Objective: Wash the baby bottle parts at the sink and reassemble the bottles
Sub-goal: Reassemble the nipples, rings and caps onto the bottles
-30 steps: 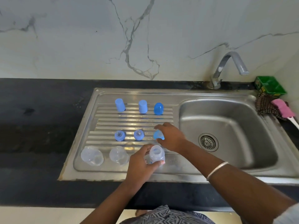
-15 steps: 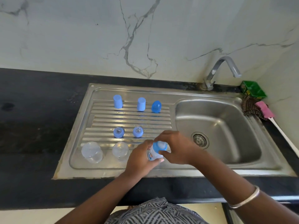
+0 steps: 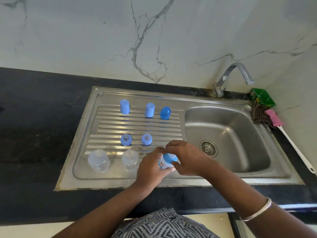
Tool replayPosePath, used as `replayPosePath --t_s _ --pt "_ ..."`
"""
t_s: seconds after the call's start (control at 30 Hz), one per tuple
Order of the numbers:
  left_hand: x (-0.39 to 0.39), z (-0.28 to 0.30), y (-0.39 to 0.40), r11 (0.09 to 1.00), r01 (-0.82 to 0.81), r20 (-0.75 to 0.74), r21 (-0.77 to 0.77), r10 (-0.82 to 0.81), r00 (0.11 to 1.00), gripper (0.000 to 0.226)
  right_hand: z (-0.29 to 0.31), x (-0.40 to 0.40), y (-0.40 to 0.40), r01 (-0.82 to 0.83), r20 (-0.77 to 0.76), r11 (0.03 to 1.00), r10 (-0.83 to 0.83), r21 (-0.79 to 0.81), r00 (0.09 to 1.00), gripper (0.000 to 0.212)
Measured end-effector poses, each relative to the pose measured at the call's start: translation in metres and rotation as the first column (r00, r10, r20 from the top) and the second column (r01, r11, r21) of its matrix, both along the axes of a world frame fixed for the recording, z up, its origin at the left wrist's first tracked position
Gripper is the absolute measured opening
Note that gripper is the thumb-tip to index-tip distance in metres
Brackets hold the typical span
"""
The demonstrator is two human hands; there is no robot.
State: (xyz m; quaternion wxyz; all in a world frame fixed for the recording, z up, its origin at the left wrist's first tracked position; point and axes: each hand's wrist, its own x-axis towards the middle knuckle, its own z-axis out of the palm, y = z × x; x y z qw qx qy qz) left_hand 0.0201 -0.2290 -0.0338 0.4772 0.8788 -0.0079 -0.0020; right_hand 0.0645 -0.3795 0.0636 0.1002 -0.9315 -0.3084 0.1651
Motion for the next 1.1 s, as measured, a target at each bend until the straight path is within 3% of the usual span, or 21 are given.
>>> replayPosePath --t_s 0.1,0.2,0.3,0.43,0.53,0.6,0.7,0.77,0.9,1.0,1.1 --pt "0.0 0.001 -0.001 1.0 -0.009 0.007 -0.008 0.01 1.0 0.06 -0.003 0.0 0.002 0.021 0.014 1.0 -0.021 -0.016 1.0 0.044" --pt "0.001 -0.001 -0.001 1.0 -0.003 0.005 0.002 0.003 1.0 0.058 -0.006 0.002 0.005 0.155 0.037 0.986 -0.153 -0.062 0.988 0.036" --pt "0.001 -0.002 -0.002 1.0 -0.006 -0.018 -0.004 0.006 1.0 0.059 -0.01 0.0 0.008 0.256 0.112 0.957 -0.242 -0.135 0.964 0.051" --pt "0.001 -0.003 -0.002 1.0 -0.016 0.023 0.011 0.016 1.0 0.06 -0.006 -0.005 0.005 0.224 0.078 0.974 -0.22 -0.041 0.972 0.057" --pt "0.001 -0.002 -0.002 1.0 -0.013 0.038 0.012 0.012 0.999 0.061 -0.003 -0.004 0.005 0.162 0.026 0.986 -0.161 -0.027 0.987 0.045" --pt "0.001 -0.001 -0.002 1.0 -0.01 0.032 0.017 0.01 0.999 0.06 -0.005 -0.003 0.008 0.214 0.05 0.975 -0.211 -0.065 0.976 0.03" --pt "0.002 0.0 -0.002 0.999 0.0 0.015 0.041 -0.001 1.0 0.059 -0.007 0.0 0.009 0.34 0.104 0.929 -0.327 -0.149 0.939 0.049" --pt "0.002 -0.002 -0.002 1.0 -0.006 0.017 0.017 0.006 1.0 0.057 -0.007 -0.002 0.008 0.351 0.113 0.929 -0.338 -0.118 0.934 0.057" --pt "0.001 -0.003 -0.002 0.999 -0.018 0.04 0.031 0.017 0.999 0.06 -0.003 -0.003 0.008 0.19 0.039 0.98 -0.188 -0.061 0.981 0.044" --pt "0.001 -0.003 -0.003 0.999 -0.015 0.043 0.044 0.013 0.999 0.063 -0.005 0.0 0.011 0.246 0.053 0.966 -0.242 -0.085 0.969 0.029" --pt "0.001 -0.003 -0.004 0.999 -0.023 0.036 0.047 0.021 0.999 0.061 -0.007 0.003 0.012 0.336 0.105 0.932 -0.323 -0.137 0.94 0.044"
